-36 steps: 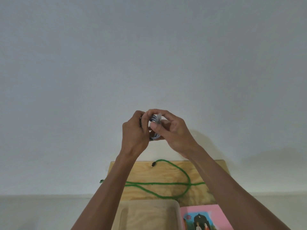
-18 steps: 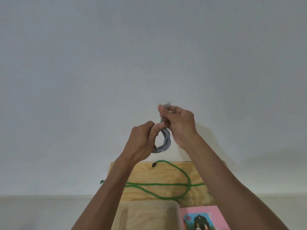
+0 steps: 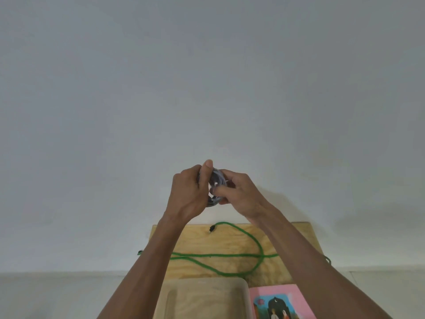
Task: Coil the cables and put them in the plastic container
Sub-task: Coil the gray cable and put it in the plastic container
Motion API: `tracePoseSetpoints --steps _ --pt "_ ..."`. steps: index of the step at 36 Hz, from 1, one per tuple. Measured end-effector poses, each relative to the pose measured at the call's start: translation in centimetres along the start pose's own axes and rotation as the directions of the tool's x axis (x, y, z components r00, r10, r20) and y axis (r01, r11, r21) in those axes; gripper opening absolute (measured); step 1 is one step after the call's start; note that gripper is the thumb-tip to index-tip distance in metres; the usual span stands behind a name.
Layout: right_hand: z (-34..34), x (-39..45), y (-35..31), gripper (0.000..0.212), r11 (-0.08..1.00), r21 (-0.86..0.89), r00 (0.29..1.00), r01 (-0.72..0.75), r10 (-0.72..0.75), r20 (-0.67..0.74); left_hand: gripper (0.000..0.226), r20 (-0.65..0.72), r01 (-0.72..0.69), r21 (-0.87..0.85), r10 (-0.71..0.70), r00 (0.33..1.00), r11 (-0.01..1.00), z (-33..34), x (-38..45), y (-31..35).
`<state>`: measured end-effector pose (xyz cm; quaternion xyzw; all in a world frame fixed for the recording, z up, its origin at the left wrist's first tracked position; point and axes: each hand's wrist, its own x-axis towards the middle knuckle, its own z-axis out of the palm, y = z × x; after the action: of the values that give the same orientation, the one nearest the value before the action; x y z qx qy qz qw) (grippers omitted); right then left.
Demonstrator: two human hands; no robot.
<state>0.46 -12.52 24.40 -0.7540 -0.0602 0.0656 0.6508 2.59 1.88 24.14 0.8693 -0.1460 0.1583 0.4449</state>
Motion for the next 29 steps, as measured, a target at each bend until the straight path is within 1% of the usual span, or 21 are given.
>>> tracePoseSetpoints --steps 3,6,8,10,12,14,15,17,18,21,23,24,27,29 --pt "0.5 0.1 0.6 0.028 0.998 0.034 0.995 0.059 -0.056 -0.077 0.057 -0.040 0.008 0.030 -0.007 0.999 1.000 0.2 0.1 -0.6" --pt "0.9 0.3 1.1 0.040 0.990 0.130 0.990 0.061 -0.043 -0.138 0.061 -0.054 0.031 0.041 -0.028 0.998 0.999 0.4 0.0 -0.9" --pt "1.1 0.4 1.3 0.042 0.974 0.221 0.988 0.057 -0.022 -0.155 0.063 -0.055 0.052 0.043 -0.050 0.997 0.998 0.6 -0.1 -0.8" --pt "1.2 0.4 1.3 0.039 0.946 0.319 0.990 0.054 -0.008 -0.143 0.059 -0.067 0.086 0.013 -0.085 0.994 0.996 0.7 -0.2 -0.6" --pt "1.1 0.3 1.3 0.037 0.926 0.374 0.993 0.053 -0.011 -0.116 0.053 -0.099 0.096 -0.005 -0.096 0.990 0.995 0.8 -0.4 -0.5" --pt "0.8 0.3 1.4 0.037 0.921 0.385 0.996 0.058 -0.026 -0.088 0.049 -0.128 0.102 -0.037 -0.106 0.986 0.994 0.7 -0.6 -0.3" --pt "0.7 0.3 1.4 0.038 0.919 0.389 0.997 0.058 -0.033 -0.072 0.044 -0.129 0.115 -0.081 -0.125 0.984 0.990 0.7 -0.7 -0.2" --pt "0.5 0.2 1.4 0.039 0.915 0.400 0.998 0.053 -0.040 -0.040 0.033 -0.100 0.139 -0.189 -0.160 0.982 0.972 0.5 -0.8 0.2" --pt "0.4 0.2 1.4 0.039 0.910 0.413 0.999 0.047 -0.041 -0.024 0.030 -0.095 0.132 -0.210 -0.154 0.983 0.969 0.4 -0.8 0.2" --pt "0.2 0.2 1.5 0.039 0.884 0.467 0.999 0.019 -0.040 0.035 0.035 -0.108 0.100 -0.188 -0.121 0.987 0.977 0.1 -0.7 0.1" --pt "0.1 0.1 1.5 0.037 0.891 0.453 0.997 0.021 -0.051 0.055 0.039 -0.122 0.123 -0.183 -0.146 0.982 0.975 0.0 -0.6 0.0" --pt "0.0 0.0 1.4 0.036 0.908 0.417 0.997 0.033 -0.059 0.049 0.041 -0.128 0.137 -0.181 -0.161 0.979 0.974 0.1 -0.6 -0.2" --pt "-0.1 -0.3 1.0 0.034 0.974 0.199 0.994 0.107 -0.106 -0.015 0.046 -0.167 0.162 -0.152 -0.187 0.968 0.975 0.3 -0.8 -0.6" --pt "-0.2 -0.6 0.7 0.038 0.987 0.065 0.989 0.145 -0.142 -0.050 0.048 -0.187 0.185 -0.174 -0.217 0.958 0.967 0.4 -0.9 -0.6"
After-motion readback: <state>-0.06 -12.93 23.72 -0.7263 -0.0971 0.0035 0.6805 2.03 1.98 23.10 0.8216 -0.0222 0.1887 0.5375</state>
